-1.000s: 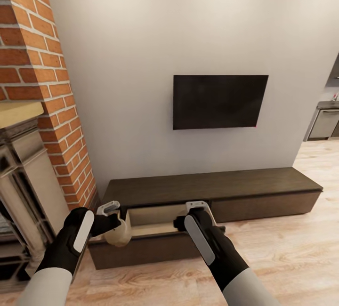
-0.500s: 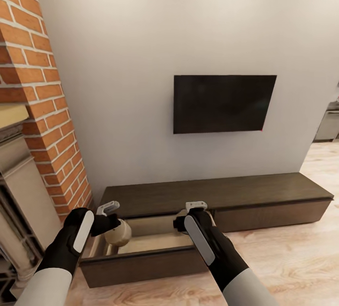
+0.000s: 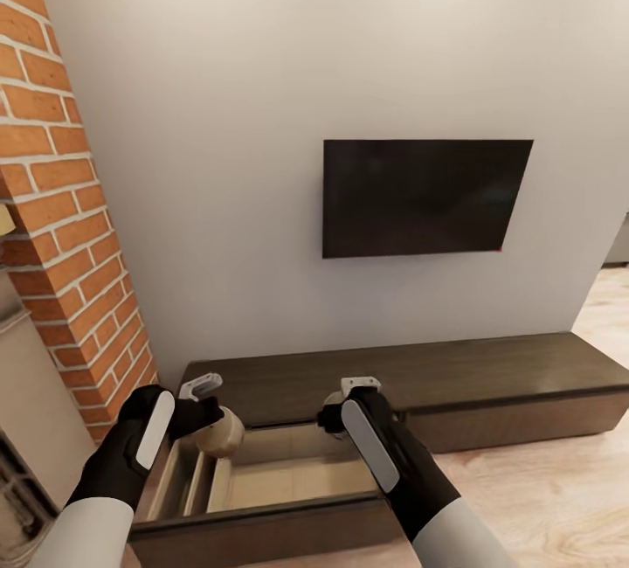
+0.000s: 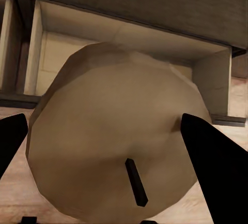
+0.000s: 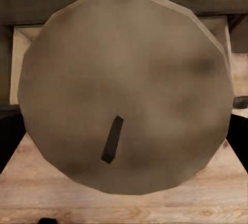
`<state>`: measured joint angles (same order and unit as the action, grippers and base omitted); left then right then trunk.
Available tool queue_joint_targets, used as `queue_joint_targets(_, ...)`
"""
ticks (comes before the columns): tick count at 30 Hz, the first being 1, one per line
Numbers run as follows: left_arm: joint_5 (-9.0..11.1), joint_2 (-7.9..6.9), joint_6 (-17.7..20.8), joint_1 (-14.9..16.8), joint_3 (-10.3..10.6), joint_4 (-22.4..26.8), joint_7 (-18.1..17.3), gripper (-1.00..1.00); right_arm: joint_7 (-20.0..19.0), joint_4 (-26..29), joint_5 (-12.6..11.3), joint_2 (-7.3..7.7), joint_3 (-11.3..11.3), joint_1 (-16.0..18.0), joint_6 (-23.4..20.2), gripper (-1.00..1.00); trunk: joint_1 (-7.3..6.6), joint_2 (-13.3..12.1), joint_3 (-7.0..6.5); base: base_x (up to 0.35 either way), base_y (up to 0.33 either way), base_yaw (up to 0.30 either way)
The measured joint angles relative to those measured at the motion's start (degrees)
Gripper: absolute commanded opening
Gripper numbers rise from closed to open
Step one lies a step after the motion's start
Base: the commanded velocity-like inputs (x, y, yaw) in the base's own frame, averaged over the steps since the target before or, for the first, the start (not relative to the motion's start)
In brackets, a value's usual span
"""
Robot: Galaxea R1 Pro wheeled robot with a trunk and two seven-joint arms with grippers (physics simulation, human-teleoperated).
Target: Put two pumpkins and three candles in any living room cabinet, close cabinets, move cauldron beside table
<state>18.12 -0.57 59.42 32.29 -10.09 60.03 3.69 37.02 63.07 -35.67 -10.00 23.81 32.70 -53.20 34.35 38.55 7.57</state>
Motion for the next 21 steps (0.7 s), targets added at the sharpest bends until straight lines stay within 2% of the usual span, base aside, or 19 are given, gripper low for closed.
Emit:
queue_joint_targets(3, 0.0, 0.04, 0.0, 0.0, 0.1, 0.0, 0.0, -1.0, 0.0, -3.5, -8.4, 0.0, 0.2, 0.1, 0.2, -1.0, 0.0, 0.0, 0.01, 0.331, 0.0, 0.0)
queue_joint_targets(5, 0.0, 0.08, 0.0, 0.0, 0.0, -0.1, 0.0, -1.0, 0.1, -5.2, -10.1, 0.0, 0.3, 0.5, 0.0, -1.0, 0.0, 0.0, 0.0, 0.331, 0.0, 0.0)
queue_joint_targets(11, 0.2, 0.13, -0.2, 0.0, 0.1, -0.3, 0.0, -1.0, 0.2, -6.9, -11.7, 0.0, 0.4, 1.3, 0.1, -1.0, 0.0, 0.0, -0.01, 0.159, 0.0, 0.0)
queue_joint_targets(21, 0.2, 0.45, -0.2, 0.2, 0.3, -0.6, 0.1, -1.0, 0.1, -8.6, -11.9, 0.0, 0.4, 1.5, 0.6, -1.0, 0.0, 0.0, -0.01, 0.096, -0.049, 0.0)
